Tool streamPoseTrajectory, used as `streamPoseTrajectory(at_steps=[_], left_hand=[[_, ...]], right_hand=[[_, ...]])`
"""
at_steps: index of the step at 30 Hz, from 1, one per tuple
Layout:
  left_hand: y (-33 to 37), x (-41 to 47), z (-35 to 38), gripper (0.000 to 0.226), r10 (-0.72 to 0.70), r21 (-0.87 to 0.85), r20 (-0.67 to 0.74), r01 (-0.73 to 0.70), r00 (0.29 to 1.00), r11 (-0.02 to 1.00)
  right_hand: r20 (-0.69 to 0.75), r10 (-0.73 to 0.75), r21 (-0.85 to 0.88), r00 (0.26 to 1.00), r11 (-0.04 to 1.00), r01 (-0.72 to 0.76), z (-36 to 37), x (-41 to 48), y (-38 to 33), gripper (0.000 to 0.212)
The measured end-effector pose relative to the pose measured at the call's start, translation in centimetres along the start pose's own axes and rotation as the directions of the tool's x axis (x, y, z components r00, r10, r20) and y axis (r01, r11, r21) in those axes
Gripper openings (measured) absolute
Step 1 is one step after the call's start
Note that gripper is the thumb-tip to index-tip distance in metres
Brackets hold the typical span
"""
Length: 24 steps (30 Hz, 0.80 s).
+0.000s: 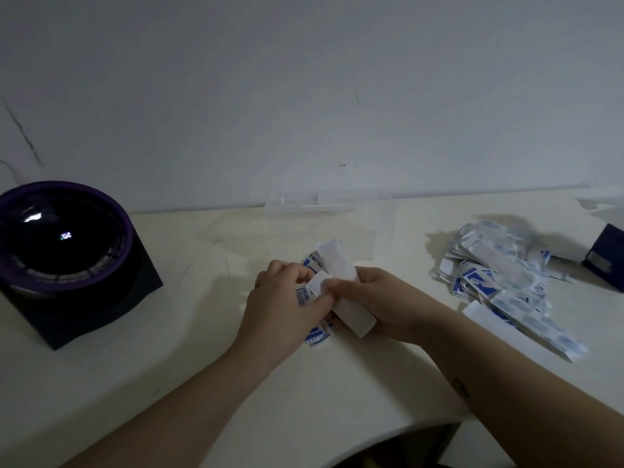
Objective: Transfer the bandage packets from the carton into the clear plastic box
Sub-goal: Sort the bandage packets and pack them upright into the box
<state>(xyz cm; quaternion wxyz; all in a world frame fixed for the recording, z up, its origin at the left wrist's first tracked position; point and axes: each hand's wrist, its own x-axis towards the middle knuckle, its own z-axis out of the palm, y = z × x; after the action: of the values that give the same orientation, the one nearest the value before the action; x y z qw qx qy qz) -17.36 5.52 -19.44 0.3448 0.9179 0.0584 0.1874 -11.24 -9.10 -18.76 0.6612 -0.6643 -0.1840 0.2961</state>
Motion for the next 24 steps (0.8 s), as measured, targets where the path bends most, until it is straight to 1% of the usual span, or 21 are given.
streamPoseTrajectory(at_steps=[2,4,6,8,10,12,14,15,16,18,21,24], left_hand=[[0.0,0.0,0.0,0.016,0.005,-0.05,0.02,-0.004,1.0,0.999],[0.2,0.0,-0.4,0.008,-0.021,-0.164,0.029,0.026,0.999,0.986],[0.6,0.2,-1.0,0.007,-0.083,-0.314,0.031,0.089,0.996,0.945],[0.7,0.4,-1.6,0.005,-0.176,-0.442,0.032,0.171,0.984,0.881],[0.8,0.5,-2.0,0.009,-0.272,-0.56,0.059,0.257,0.961,0.788],[0.7,0.6,-2.1,0.014,-0.331,-0.655,0.095,0.309,0.939,0.69],[0.6,0.6,-2.1,0.017,-0.361,-0.705,0.131,0.343,0.923,0.621],[0.6,0.6,-2.0,0.019,-0.368,-0.729,0.151,0.355,0.917,0.585],[0.7,0.6,-1.9,0.021,-0.372,-0.757,0.172,0.364,0.912,0.542],[0.8,0.6,-1.9,0.025,-0.372,-0.82,0.208,0.368,0.905,0.439],[1.1,0.6,-1.9,0.027,-0.376,-0.889,0.264,0.376,0.888,0.263],[1.4,0.6,-1.8,0.027,-0.386,-0.906,0.344,0.41,0.856,0.101]], right_hand=[[0.001,-0.003,-0.04,1.0,0.999,0.003,-0.1,-0.1,-0.1,0.018],[-0.018,0.012,-0.06,1.0,0.998,-0.013,-0.5,-0.2,-0.1,0.026],[-0.052,0.027,-0.102,0.998,0.994,-0.032,-0.8,-0.4,-0.2,0.028],[-0.098,0.019,-0.221,0.995,0.974,-0.04,-1.2,-0.7,-0.5,0.026],[-0.149,0.015,-0.423,0.989,0.903,-0.078,-1.3,-1.1,-1.3,0.024],[-0.181,0.014,-0.597,0.983,0.793,-0.122,-1.3,-1.5,-2.0,0.024],[-0.18,-0.023,-0.712,0.983,0.693,-0.114,-1.6,-1.2,-2.0,0.016],[-0.192,-0.049,-0.753,0.98,0.648,-0.115,-1.7,-1.1,-1.8,0.015],[-0.213,-0.08,-0.776,0.974,0.619,-0.119,-1.8,-1.0,-1.8,0.019],[-0.247,-0.128,-0.793,0.96,0.596,-0.125,-2.2,-0.9,-1.6,0.014],[-0.294,-0.147,-0.761,0.944,0.634,-0.139,-2.6,-1.0,-1.6,0.035],[-0.332,-0.151,-0.745,0.931,0.647,-0.161,-3.1,-0.9,-1.1,0.041]])
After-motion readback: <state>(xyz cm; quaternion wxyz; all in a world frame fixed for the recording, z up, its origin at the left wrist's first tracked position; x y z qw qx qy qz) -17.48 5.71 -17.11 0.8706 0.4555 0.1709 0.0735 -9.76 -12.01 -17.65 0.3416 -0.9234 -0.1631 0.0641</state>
